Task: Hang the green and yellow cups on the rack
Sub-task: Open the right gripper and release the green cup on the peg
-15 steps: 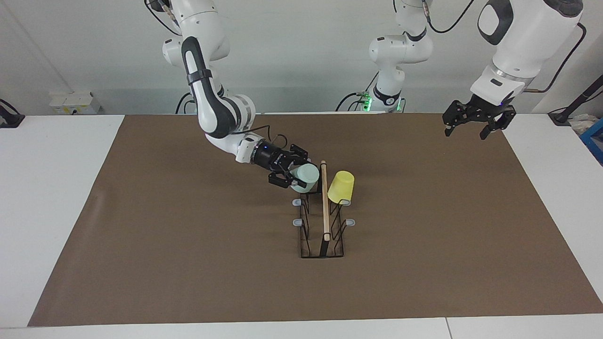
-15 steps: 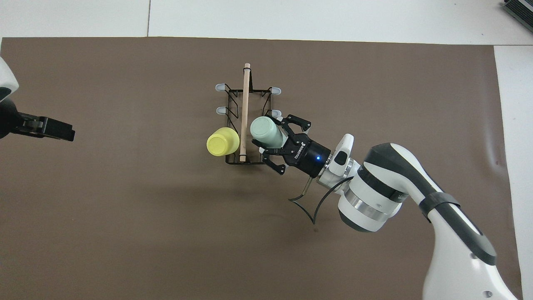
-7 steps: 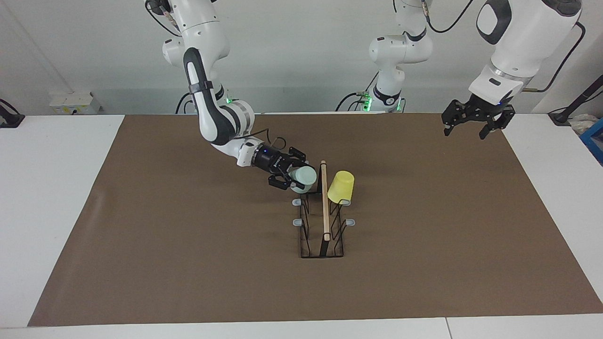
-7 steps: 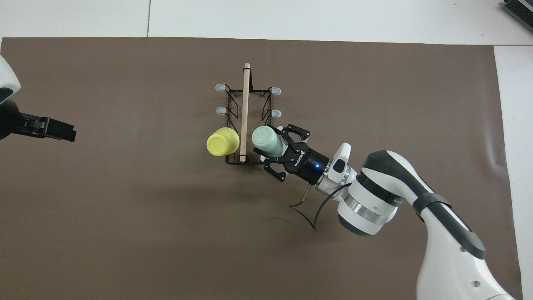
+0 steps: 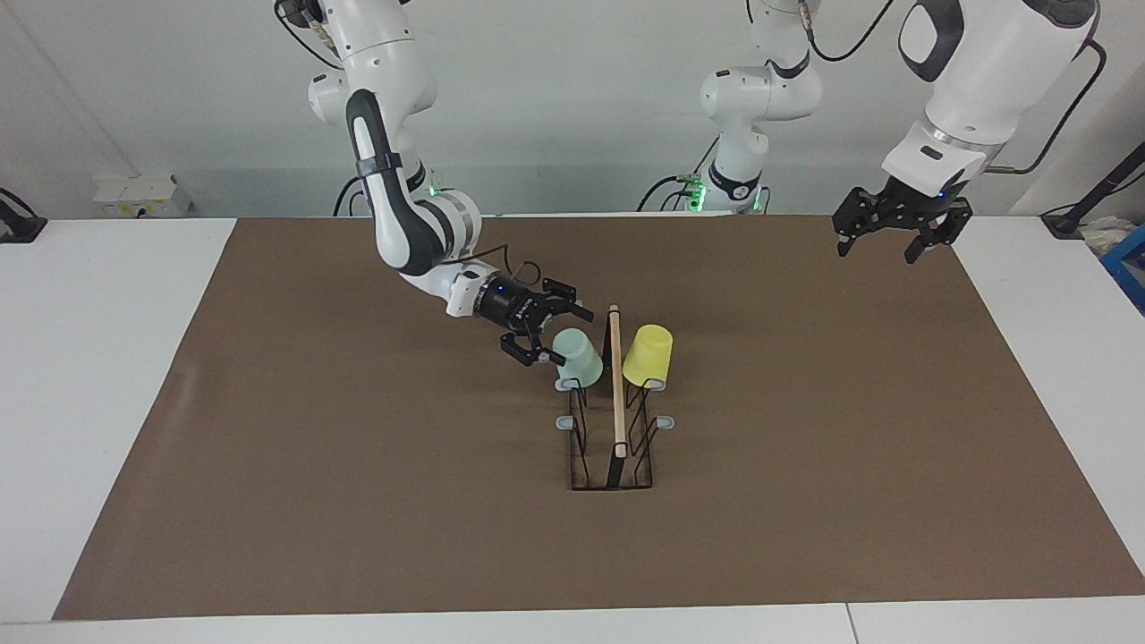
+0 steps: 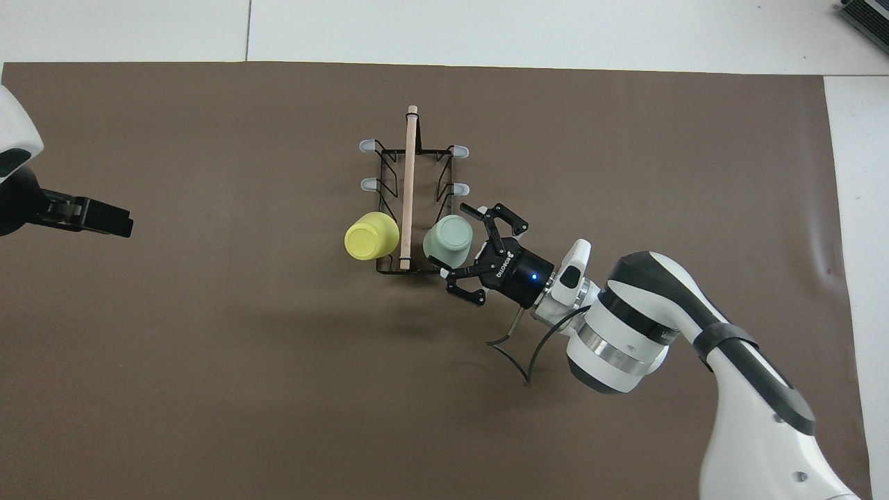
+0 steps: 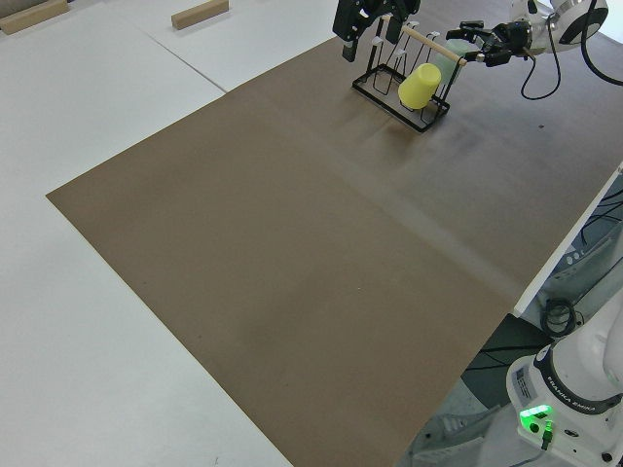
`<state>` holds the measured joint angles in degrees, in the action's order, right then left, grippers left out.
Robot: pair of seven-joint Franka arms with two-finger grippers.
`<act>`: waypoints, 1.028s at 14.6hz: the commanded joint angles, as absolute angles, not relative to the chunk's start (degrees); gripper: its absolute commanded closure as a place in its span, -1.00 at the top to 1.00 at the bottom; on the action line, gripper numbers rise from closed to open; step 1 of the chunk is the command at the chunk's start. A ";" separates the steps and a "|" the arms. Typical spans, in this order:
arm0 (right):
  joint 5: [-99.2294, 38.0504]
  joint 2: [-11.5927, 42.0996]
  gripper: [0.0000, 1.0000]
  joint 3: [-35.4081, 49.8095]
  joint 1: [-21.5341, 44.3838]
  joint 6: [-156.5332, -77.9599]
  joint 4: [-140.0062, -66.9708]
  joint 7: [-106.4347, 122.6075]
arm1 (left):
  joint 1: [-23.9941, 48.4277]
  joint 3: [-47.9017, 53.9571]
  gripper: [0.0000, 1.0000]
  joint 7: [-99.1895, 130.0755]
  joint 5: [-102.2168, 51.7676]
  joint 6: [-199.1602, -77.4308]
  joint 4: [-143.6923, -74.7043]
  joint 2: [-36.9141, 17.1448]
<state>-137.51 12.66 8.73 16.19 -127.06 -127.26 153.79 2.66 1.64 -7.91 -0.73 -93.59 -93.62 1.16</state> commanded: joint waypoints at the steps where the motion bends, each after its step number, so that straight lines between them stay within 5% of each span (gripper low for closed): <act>1: -138.70 6.52 1.00 9.14 16.61 -133.75 -127.88 148.03 | 2.81 1.49 1.00 -7.38 0.18 -93.43 -95.54 2.90; 6: -131.44 3.43 1.00 9.23 16.79 -138.60 -124.47 138.19 | 2.81 1.49 1.00 -7.38 0.18 -93.43 -95.54 2.90; 15: -83.01 -0.17 1.00 8.35 7.39 -130.90 -117.87 110.94 | 2.81 1.49 1.00 -7.38 0.18 -93.43 -95.54 2.90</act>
<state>-89.90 0.83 8.47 9.38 -134.78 -117.98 115.23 2.66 1.60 -7.91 -0.73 -93.59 -93.69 1.16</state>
